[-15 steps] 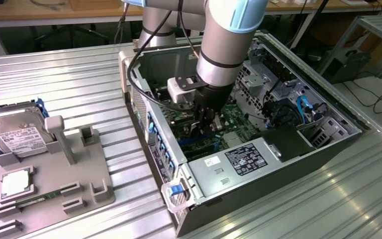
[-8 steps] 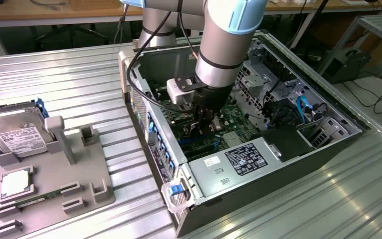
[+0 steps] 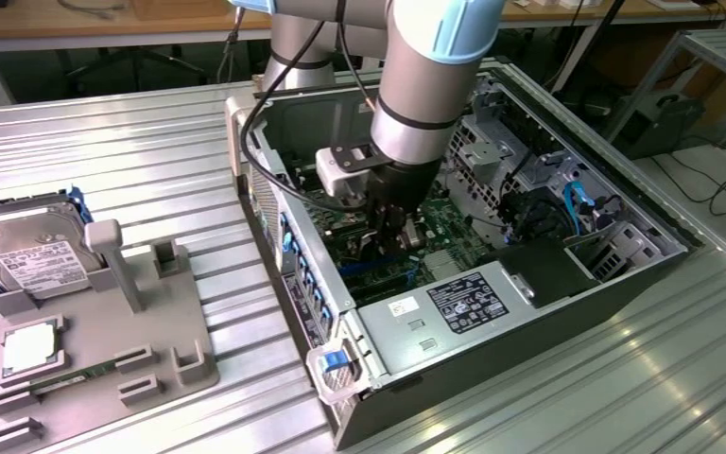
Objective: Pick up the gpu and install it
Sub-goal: 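Insert the gpu into the slot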
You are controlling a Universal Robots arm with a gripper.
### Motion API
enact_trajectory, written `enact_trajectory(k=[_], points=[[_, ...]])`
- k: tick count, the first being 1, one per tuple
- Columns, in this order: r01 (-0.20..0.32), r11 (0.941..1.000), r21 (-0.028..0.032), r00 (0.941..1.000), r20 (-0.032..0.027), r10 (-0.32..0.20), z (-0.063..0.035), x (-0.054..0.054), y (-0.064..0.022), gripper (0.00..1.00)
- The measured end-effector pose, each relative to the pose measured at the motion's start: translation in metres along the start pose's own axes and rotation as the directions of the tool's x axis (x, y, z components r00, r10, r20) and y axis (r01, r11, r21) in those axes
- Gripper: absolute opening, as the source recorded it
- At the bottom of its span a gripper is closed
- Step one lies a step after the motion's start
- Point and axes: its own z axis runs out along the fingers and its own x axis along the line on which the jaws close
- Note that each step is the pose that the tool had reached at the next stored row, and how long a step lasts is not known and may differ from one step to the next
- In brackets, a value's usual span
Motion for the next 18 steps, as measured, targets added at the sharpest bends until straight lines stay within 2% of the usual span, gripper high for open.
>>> enact_trajectory(k=[8,18], points=[[0.000,1.0000,-0.0024,1.0000,-0.0005,0.000,0.0037,-0.0002,0.0002,0.27],[0.000,1.0000,-0.0025,1.0000,-0.0001,0.000,0.0026,-0.0003,-0.0003,0.27]])
